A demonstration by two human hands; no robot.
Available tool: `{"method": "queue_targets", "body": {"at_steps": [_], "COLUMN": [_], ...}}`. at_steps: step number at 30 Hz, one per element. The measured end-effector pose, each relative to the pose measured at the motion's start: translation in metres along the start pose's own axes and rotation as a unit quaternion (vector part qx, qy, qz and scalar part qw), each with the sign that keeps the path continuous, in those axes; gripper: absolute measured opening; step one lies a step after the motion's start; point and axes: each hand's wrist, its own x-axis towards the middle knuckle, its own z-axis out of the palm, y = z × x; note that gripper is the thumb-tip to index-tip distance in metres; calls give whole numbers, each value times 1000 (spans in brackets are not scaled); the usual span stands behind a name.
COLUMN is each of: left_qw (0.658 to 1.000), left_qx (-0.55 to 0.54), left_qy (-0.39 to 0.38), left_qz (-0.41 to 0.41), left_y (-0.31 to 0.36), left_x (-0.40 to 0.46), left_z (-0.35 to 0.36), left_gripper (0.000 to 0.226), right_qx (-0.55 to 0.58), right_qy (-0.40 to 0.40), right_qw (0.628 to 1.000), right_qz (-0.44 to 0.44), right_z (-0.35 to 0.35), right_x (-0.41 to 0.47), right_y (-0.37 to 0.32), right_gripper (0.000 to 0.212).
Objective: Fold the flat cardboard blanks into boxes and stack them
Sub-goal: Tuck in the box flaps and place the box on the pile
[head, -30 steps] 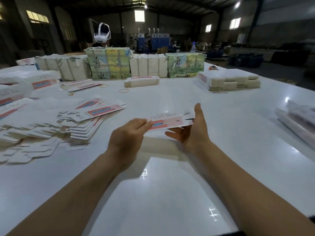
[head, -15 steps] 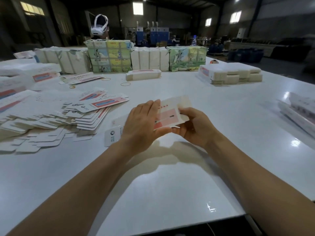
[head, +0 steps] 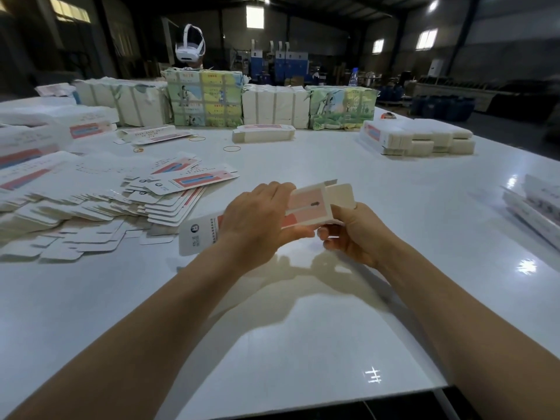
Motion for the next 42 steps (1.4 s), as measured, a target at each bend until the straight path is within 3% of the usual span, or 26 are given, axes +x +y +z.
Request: {"method": "queue_targets", "body": {"at_steps": [3, 5, 7, 10, 13, 16, 21, 25, 29, 33, 37, 40, 42], "left_qw": [999, 996, 993, 989, 990, 990, 988, 985, 986, 986, 986, 988, 990], "left_qx": [14, 24, 33, 39, 33, 7, -47, -68, -40, 33, 29, 10, 4], "left_qy": [-7, -16, -23, -32, -42, -46, -87, -78, -78, -83, -85, -73, -64], "left_qz": [-44, -85, -114, -137, -134, -132, -119, -136, -141, -138, -142, -136, -129], "left_y": [-4, -7, -9, -8, -6, -3, -2, -2, -1, 1, -3, -7, -9], "left_x": [2, 2, 2, 2, 2, 2, 3, 3, 3, 3, 3, 3, 1], "left_z": [1, 3, 4, 6, 10, 11, 5, 7, 11, 16, 17, 14, 11], "left_gripper": [62, 62, 63, 65, 66, 68, 80, 67, 64, 66, 68, 65, 65], "right_qx": [-46, -132, -214, -321, -342, -334, -257, -189, -238, -280, -295, -240, -158], "right_qy": [153, 299, 344, 302, 262, 248, 172, 201, 205, 192, 162, 193, 223], "right_qw": [982, 918, 863, 852, 861, 868, 915, 923, 922, 916, 916, 921, 944], "right_qz": [-102, -223, -301, -284, -268, -269, -260, -269, -226, -214, -218, -237, -184], "right_z": [6, 9, 15, 22, 30, 31, 31, 33, 36, 41, 39, 34, 29], "right_x": [-2, -6, -10, -12, -14, -16, -21, -22, -16, -15, -15, -16, -14], "right_y": [1, 4, 6, 13, 16, 13, 6, 8, 16, 22, 21, 14, 8], "right_gripper": [16, 13, 10, 16, 25, 28, 36, 47, 63, 62, 63, 71, 80]}}
